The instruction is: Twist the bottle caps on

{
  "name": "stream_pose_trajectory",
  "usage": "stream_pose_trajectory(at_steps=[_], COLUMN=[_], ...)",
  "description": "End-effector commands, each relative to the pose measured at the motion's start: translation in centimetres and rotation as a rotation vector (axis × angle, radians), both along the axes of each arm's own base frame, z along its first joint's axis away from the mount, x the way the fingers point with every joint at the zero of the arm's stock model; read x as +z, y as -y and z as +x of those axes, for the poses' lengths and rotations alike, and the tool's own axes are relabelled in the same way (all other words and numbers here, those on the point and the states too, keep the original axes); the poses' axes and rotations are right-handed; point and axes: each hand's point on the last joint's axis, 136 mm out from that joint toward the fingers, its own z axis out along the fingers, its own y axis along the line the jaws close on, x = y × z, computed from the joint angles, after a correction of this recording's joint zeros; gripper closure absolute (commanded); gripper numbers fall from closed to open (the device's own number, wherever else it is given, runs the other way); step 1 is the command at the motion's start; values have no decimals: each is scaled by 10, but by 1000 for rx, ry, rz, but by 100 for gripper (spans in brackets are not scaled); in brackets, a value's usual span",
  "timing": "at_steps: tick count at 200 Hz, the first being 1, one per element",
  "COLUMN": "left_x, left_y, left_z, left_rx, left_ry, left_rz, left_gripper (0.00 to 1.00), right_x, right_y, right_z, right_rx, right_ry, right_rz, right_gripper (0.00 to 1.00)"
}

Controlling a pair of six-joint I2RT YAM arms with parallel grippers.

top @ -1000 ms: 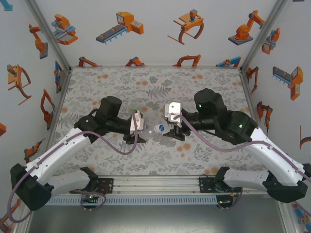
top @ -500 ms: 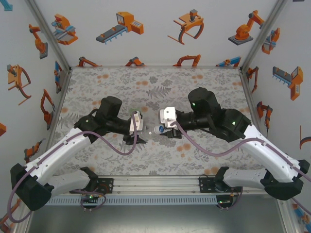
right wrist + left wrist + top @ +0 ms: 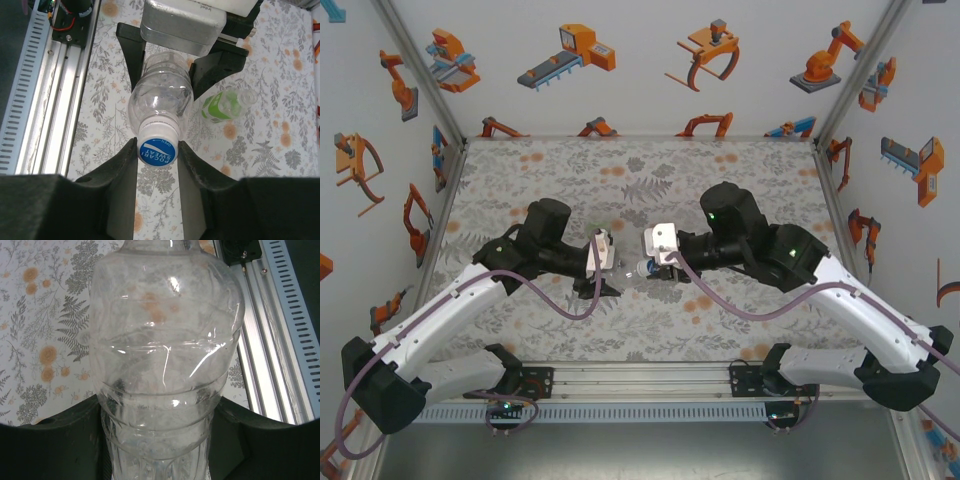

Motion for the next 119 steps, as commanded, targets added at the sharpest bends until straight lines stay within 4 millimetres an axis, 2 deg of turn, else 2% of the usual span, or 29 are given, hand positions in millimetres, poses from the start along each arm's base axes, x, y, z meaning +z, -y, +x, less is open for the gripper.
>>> stream_pose_trajectory(at_steps=[1,45,86,119], left_x=[14,16,17,18], left_y=[2,2,1,2], left_z=[-6,-5,1,5], left_rx=[-40,-31,4,26], left_ry=[22,23,36,39], left_rz=[-31,-33,-25,-26], left_gripper=[100,100,100,100], right_x=[0,0,-2,-9], right_y=[-3,-6,-7,-2], right_z=[-1,8,31,58], right_rx=[9,-115,-397,-715], right_ry=[17,-144,-435,-813], right_rz=[9,22,133,267], right_gripper=[75,100,100,100])
